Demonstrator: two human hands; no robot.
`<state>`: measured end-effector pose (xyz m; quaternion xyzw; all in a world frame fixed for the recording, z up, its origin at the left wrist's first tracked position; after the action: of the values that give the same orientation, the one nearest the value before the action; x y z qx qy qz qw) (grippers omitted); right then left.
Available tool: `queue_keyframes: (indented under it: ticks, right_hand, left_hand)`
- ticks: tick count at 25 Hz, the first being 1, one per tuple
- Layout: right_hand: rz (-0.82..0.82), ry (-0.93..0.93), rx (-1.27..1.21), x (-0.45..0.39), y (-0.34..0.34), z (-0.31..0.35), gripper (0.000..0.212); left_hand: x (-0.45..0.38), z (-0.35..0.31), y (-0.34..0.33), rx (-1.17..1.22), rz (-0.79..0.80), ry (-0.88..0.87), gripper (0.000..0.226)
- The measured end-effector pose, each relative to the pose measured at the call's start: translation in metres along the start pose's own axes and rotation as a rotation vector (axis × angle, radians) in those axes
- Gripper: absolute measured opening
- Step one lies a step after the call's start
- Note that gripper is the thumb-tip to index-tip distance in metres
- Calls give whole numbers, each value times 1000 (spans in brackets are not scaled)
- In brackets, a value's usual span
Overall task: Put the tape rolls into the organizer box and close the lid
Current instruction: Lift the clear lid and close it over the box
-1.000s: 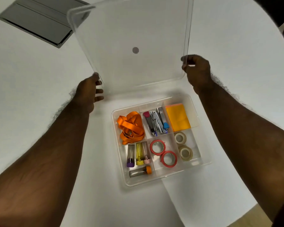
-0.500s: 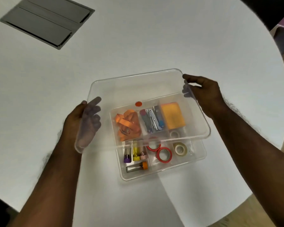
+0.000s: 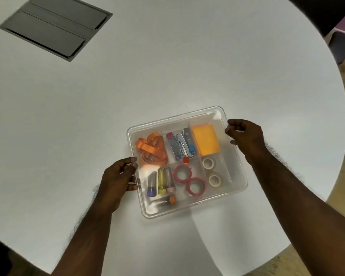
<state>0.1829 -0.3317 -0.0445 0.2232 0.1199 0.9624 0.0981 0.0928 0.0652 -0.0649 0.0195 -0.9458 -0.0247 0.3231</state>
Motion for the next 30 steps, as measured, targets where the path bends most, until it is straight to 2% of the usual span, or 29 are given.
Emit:
queue_keyframes:
  ticks: [4, 7, 12, 17, 25, 28, 30]
  right_hand:
    - [-31, 8, 97, -4, -3, -6, 28]
    - [-56, 18, 190, -7, -5, -8, 28]
    - [-45, -43, 199, -8, -9, -13, 27]
    - [92, -282, 69, -11, -11, -17, 21]
    - [218, -471, 80, -20, -16, -16, 18]
    - [353, -469, 132, -30, -19, -10, 26]
    - [413, -404, 107, -38, -26, 0, 40]
  left_hand:
    - [-2, -2, 5, -134, -186, -45, 12]
    - [-4, -3, 5, -190, -224, -26, 16]
    - [-6, 1, 4, -203, -207, 27, 17]
    - [-7, 5, -1, -57, -106, 90, 11]
    - [-11, 13, -5, 67, -38, 211, 9]
    - [-12, 11, -4, 45, -30, 199, 8]
    - [-13, 10, -4, 42, -33, 189, 8]
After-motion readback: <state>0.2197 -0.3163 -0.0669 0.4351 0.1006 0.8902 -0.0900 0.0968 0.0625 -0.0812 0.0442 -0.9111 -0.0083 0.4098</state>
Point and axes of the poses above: each hand's wrist, its own x-axis away from the middle knuckle, its own y-axis out of the back of the hand, z = x × y, the point moved 7 cm from there along -x, towards the middle knuckle, and after that the axes turned 8 degrees about z, right-handed, at the moved point
